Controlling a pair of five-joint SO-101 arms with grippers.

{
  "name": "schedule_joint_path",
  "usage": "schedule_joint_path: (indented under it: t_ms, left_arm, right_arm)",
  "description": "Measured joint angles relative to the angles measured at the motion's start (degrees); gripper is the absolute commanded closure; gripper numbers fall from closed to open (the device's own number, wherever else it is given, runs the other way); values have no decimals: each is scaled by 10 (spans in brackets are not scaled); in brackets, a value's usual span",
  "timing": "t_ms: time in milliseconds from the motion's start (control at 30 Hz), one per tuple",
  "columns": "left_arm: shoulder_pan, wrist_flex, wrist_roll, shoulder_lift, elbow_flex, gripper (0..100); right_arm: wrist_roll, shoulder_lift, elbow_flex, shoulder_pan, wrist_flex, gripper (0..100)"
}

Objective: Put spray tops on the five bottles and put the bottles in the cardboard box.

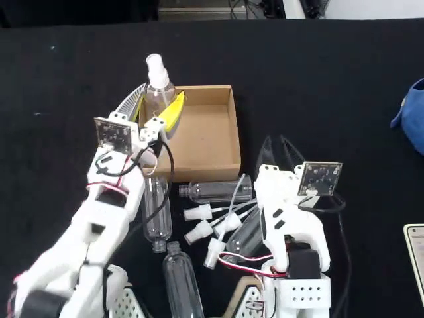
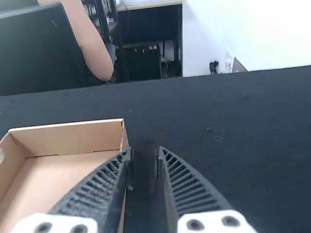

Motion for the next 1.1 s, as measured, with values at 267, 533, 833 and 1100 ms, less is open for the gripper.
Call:
schedule_joint_path:
  t_ms: [267,533,833,1100]
  left_arm:
    - [-3,-164,0,236,-67,970]
    - [-60,-273,0,348,-109,970]
    - [-64,-276,0,432,-171,970]
    - [-65,-276,0,507,-219,970]
  right_arm:
    - [0,0,0,0,0,932]
    - [0,0,0,0,0,932]
    - [0,0,0,0,-2,932]
    - [0,0,0,0,-2,932]
